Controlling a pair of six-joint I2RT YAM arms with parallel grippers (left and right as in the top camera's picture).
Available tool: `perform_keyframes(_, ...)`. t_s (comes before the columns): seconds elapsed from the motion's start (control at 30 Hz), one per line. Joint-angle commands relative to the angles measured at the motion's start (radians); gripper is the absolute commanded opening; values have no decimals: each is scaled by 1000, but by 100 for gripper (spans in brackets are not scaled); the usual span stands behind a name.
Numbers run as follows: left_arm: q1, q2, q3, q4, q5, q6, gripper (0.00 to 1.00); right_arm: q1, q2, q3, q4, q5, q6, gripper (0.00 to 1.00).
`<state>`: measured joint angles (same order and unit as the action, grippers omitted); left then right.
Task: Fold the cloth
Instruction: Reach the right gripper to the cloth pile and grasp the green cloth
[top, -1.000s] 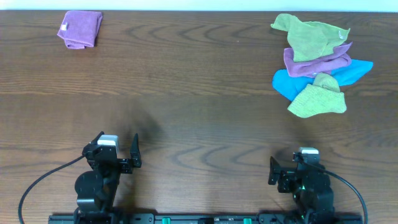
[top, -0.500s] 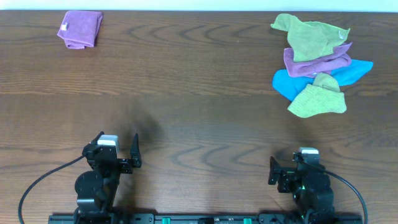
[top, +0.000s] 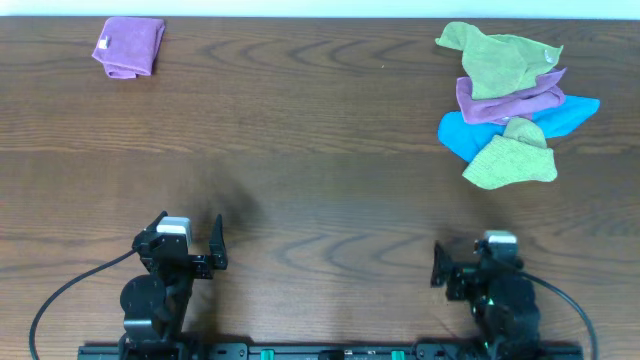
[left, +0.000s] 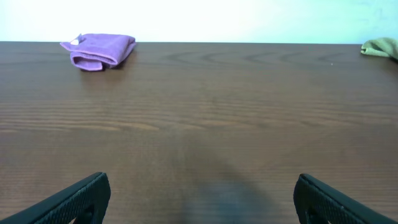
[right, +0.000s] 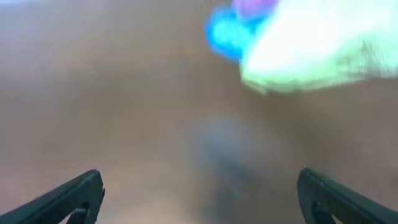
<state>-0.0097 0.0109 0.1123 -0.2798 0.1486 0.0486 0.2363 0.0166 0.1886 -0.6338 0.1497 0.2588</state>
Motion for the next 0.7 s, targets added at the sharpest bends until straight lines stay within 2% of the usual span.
perform_keyframes(0.0, -4, -6, -24, -6, -19, -11, 95, -8, -11, 0, 125, 6, 180, 99)
perform_keyframes(0.03, -4, -6, -24, -6, -19, -11, 95, -8, -11, 0, 169, 18, 226, 99)
perform_keyframes(0.13, -4, -6, -24, -6, -19, -11, 95, -9, -10, -3, 344, 269, 243, 99)
perform_keyframes(0.2, -4, -6, -24, -6, -19, -11, 96, -18, 2, -6, 452, 361, 201, 99)
perform_keyframes(0.3, -4, -6, -24, -6, -19, -11, 95, -62, 80, -6, 550, 370, 102, 99)
perform_keyframes(0.4, -4, -6, -24, -6, -19, -11, 95, -130, 224, -6, 652, 427, 103, 99)
perform_keyframes(0.5, -4, -6, -24, -6, -19, -11, 95, -230, 420, -6, 831, 436, 102, 99)
perform_keyframes(0.67, -4, -6, -24, -6, -19, -11, 95, -396, 746, 18, 1062, 257, 103, 99)
